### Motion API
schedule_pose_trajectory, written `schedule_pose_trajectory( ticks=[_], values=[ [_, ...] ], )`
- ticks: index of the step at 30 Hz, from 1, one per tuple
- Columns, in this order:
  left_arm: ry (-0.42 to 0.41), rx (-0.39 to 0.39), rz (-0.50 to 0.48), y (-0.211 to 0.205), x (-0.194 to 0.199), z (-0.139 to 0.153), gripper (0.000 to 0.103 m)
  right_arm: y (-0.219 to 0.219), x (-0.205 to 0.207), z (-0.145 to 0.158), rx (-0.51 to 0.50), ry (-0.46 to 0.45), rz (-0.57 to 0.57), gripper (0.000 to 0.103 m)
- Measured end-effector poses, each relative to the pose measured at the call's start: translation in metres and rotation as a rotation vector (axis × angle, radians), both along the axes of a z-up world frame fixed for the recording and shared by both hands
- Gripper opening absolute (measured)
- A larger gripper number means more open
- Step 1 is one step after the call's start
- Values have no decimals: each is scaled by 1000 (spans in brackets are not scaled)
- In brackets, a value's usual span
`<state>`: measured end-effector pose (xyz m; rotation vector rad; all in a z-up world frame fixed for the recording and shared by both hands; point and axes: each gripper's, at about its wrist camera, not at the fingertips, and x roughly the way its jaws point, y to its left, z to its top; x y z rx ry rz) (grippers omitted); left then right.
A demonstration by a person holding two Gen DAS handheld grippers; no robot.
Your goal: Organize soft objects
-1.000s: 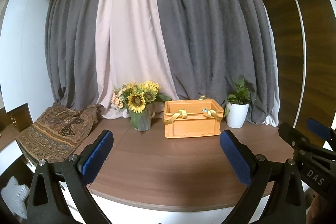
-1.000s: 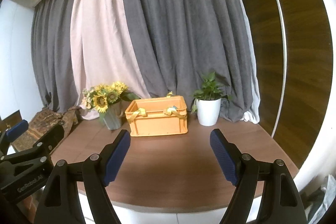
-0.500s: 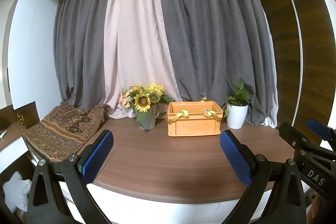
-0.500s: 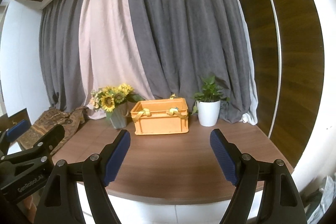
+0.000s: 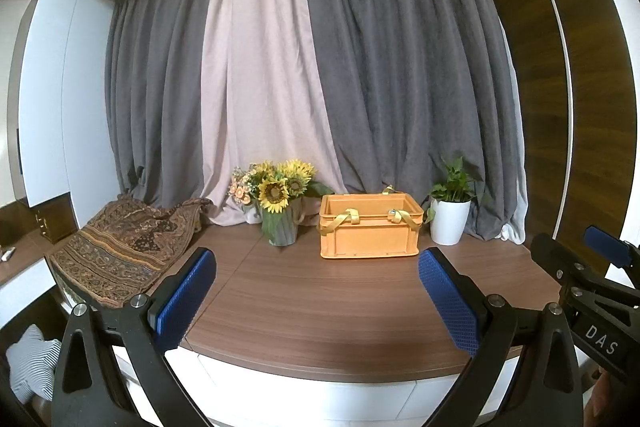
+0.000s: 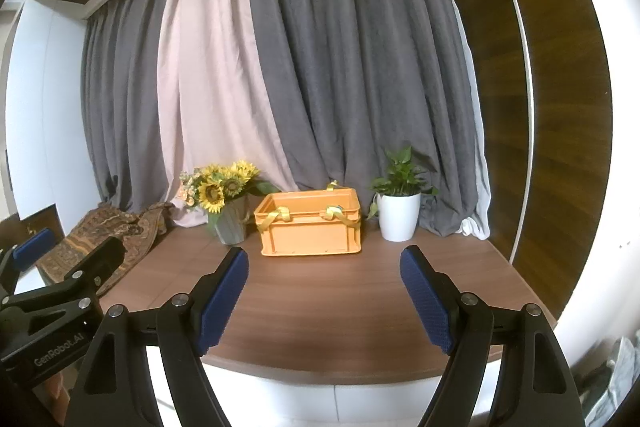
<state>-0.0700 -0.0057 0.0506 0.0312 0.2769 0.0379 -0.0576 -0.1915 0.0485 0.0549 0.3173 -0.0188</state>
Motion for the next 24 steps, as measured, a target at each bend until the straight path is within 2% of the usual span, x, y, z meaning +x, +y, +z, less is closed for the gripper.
schedule_pose_trajectory(
  ticks=[24],
  values=[
    [3, 1, -9, -6, -3, 1, 103, -1, -6, 1, 4, 1, -1, 79]
  ],
)
